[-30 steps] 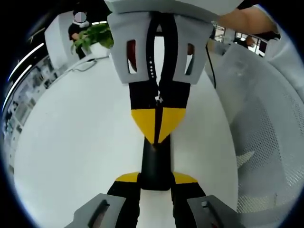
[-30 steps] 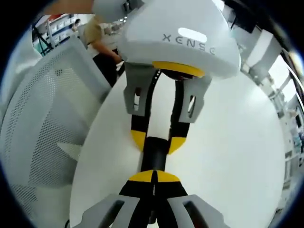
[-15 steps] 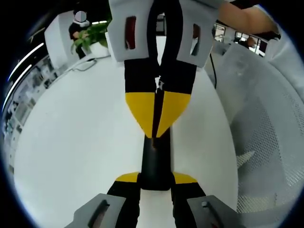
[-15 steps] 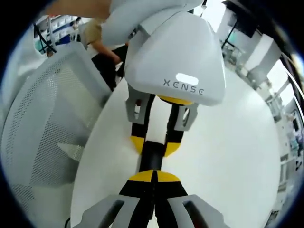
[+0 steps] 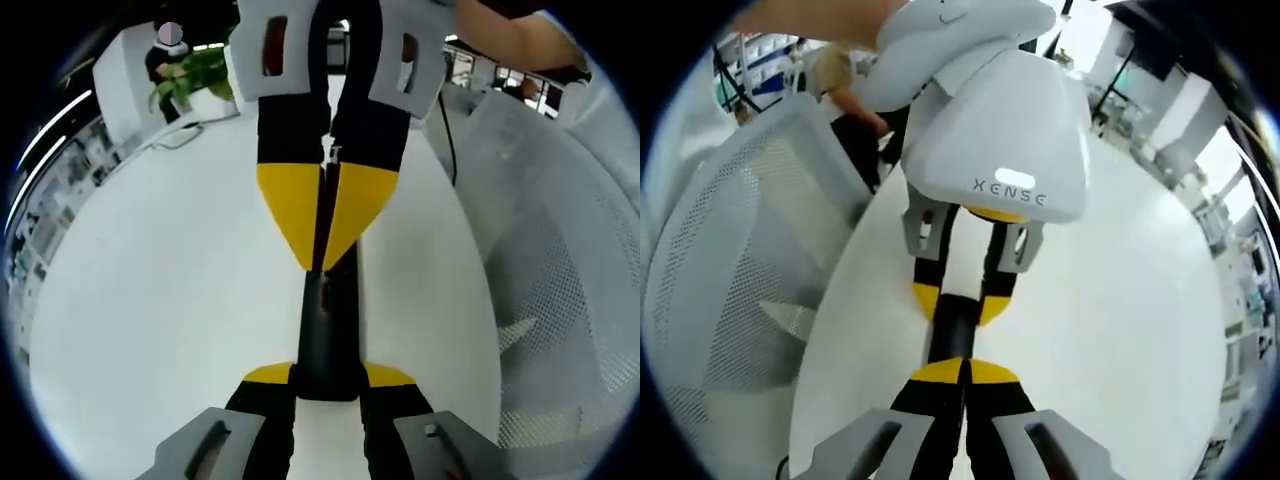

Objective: Press the specified remote control buttons in sequence, fully releasing each button before pressing the next.

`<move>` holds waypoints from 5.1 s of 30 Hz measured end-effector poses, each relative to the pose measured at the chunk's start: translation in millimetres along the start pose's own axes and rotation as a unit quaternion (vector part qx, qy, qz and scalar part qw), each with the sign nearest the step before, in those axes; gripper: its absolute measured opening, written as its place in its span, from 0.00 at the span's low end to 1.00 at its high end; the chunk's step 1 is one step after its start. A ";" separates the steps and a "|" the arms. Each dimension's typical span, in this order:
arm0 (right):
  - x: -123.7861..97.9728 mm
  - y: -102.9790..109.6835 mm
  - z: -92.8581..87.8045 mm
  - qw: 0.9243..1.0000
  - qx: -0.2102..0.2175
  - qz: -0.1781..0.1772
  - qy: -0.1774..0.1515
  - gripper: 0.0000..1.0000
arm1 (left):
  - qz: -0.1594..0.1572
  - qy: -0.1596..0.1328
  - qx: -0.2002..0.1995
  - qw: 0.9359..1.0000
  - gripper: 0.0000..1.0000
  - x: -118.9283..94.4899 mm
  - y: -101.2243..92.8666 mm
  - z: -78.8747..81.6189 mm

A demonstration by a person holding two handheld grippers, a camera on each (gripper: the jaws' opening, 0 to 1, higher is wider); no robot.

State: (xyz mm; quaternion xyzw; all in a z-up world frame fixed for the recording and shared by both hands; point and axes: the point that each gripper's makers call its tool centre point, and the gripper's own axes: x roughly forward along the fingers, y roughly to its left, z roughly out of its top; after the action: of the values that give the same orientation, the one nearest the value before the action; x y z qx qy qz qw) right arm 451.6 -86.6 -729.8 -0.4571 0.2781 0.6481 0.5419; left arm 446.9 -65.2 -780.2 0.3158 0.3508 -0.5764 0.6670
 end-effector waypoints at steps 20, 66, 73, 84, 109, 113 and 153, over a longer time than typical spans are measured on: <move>-1.7 -0.2 -4.3 1.000 0.016 -0.003 -0.003 0.05 | 0.000 0.001 0.001 1.000 0.23 -2.1 -1.3 0.0; -13.2 6.0 -44.1 0.996 0.084 -0.011 -0.041 0.21 | 0.001 -0.003 0.002 1.000 0.23 1.0 2.7 -0.7; -14.3 6.4 -52.3 0.995 0.090 -0.016 -0.044 0.24 | 0.001 -0.003 0.003 1.000 0.23 0.9 2.3 -0.3; -18.8 8.8 -67.1 0.992 0.111 -0.023 -0.059 0.26 | 0.001 -0.006 0.004 1.000 0.23 0.0 1.1 0.1; -4.4 18.7 -92.7 0.982 0.164 -0.022 -0.094 0.25 | 0.001 -0.013 0.003 1.000 0.24 -0.4 1.0 0.1; -1.7 19.1 -89.4 0.983 0.156 -0.017 -0.093 0.24 | 0.001 -0.013 0.003 1.000 0.24 -0.4 1.1 0.0; 16.3 21.7 -83.1 0.993 0.099 0.008 -0.064 0.22 | 0.001 -0.009 0.002 1.000 0.24 0.0 0.8 0.6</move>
State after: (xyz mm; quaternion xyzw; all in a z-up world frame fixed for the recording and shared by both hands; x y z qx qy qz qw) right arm 455.2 -156.0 -782.8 -0.3565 0.3088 0.6496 0.5963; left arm 447.8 -65.6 -779.9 0.3121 0.3431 -0.5792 0.6703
